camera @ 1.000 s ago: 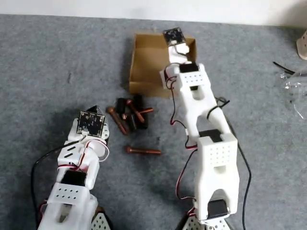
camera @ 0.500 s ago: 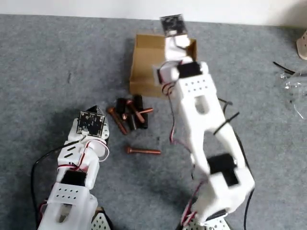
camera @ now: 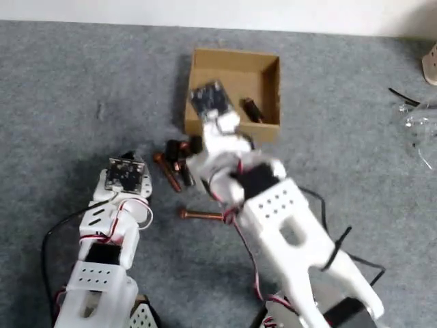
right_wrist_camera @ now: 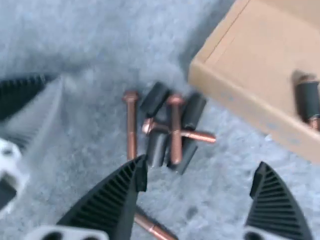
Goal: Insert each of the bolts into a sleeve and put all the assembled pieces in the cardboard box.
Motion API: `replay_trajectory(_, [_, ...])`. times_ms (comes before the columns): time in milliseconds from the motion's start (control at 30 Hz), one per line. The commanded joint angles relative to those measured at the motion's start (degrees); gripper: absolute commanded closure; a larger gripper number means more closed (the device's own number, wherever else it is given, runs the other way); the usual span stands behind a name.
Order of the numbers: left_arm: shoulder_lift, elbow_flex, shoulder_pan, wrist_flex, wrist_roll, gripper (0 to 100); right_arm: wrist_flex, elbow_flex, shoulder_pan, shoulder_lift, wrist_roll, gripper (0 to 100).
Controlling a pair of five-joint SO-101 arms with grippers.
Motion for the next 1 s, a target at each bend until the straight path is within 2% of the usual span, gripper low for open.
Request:
replay_trajectory(0, [0.3,-4.1,-2.9,-1.3,4.1,99,-8.9,9.8,-3.1,-4.0,-0.2,69.9])
replay_trajectory(267, [0.3,-4.3,-3.5,-1.3,4.3,99,-9.6,9.7,-4.8,3.5,-0.6,69.9])
replay_trajectory(400, [0.3,-4.3,-3.3,-1.3,4.3,99,-9.6,5.6,-4.4,10.9,-5.6,69.9])
replay_trajectory(500, [0.3,-4.3,-3.3,-1.3,4.2,99,-9.6,2.2,-4.4,16.9,-5.8,69.9])
replay_trajectory(733, [0.3,-4.3,-3.3,-1.3,4.2,99,-9.6,-6.3,-1.4,27.4,-6.2,69.9])
replay_trajectory(967, [0.3,-4.2,-3.1,-1.3,4.2,99,-9.5,-8.4,1.6,31.8,-6.2,69.9])
